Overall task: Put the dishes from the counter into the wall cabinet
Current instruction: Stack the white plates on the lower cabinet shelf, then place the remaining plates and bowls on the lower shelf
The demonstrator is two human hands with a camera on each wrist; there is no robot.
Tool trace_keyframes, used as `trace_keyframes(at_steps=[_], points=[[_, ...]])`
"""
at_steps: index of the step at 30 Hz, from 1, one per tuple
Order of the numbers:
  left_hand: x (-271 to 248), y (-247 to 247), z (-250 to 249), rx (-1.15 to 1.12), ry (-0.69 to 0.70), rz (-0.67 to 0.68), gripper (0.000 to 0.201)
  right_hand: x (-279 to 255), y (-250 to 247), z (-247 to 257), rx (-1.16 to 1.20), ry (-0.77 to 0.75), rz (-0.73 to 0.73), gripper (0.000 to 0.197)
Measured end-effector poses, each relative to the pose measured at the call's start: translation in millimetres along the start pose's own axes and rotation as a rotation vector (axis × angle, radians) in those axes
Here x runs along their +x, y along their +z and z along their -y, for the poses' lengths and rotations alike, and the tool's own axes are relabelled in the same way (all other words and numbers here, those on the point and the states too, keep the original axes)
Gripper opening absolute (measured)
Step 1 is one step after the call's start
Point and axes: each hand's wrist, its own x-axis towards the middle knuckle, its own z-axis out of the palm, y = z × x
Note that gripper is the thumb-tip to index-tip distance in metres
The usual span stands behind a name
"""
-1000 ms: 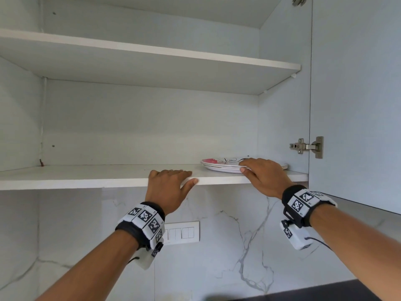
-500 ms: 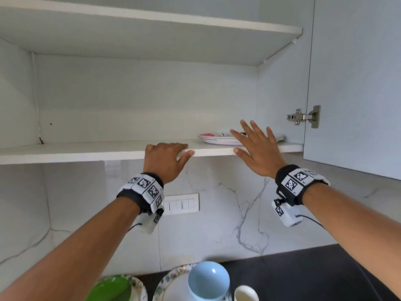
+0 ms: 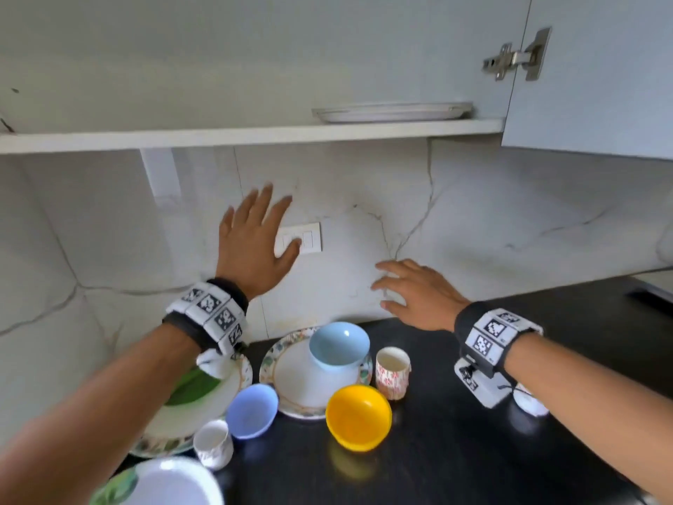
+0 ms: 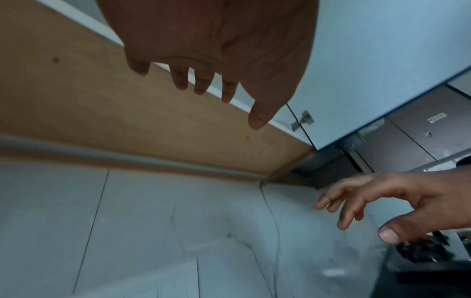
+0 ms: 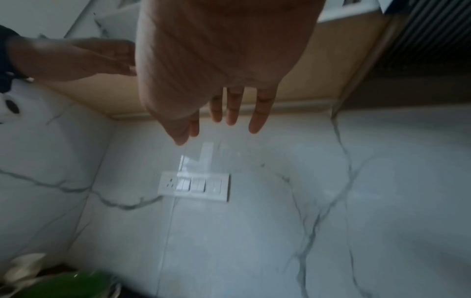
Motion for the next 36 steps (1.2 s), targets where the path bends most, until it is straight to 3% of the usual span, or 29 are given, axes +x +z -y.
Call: trace_keyframes(at_steps=[5, 7, 10, 14, 19, 22, 27, 33, 36], points=[[-140, 78, 5, -0.173, -0.259, 0.420, 0.067, -35, 91, 33, 0.081, -0.007, 0.207, 0.037], [-194, 98, 2, -0.228, -0.347, 0.557, 0.057, -45, 121, 45, 0.116, 0.007, 0.274, 0.037], [-255, 118, -5, -0.124, -0.352, 0.749, 0.054, -54, 154, 55, 0.163, 0.026, 0.353, 0.036], [-298, 134, -5, -0.082, -0.396, 0.975, 0.077, -48, 178, 60, 0.199, 0.063, 0.384, 0.035], [-314, 143, -6, -0.141, -0.446, 1.185, 0.098, -11, 196, 55, 0.269, 0.122, 0.386, 0.038], [-320, 149, -6, -0.169, -0.469, 1.266, 0.100, 16, 207, 48, 0.306, 0.196, 0.400, 0.042], [-320, 156, -9, -0.170, -0.503, 1.293, 0.097, 60, 231, 38, 0.319, 0.248, 0.514, 0.047], [-320, 161, -9, -0.181, -0.522, 1.307, 0.095, 82, 248, 40, 0.207, 0.229, 0.693, 0.033], [-320, 163, -9, -0.186, -0.541, 1.303, 0.094, 78, 258, 44, 0.115, 0.182, 0.700, 0.014]])
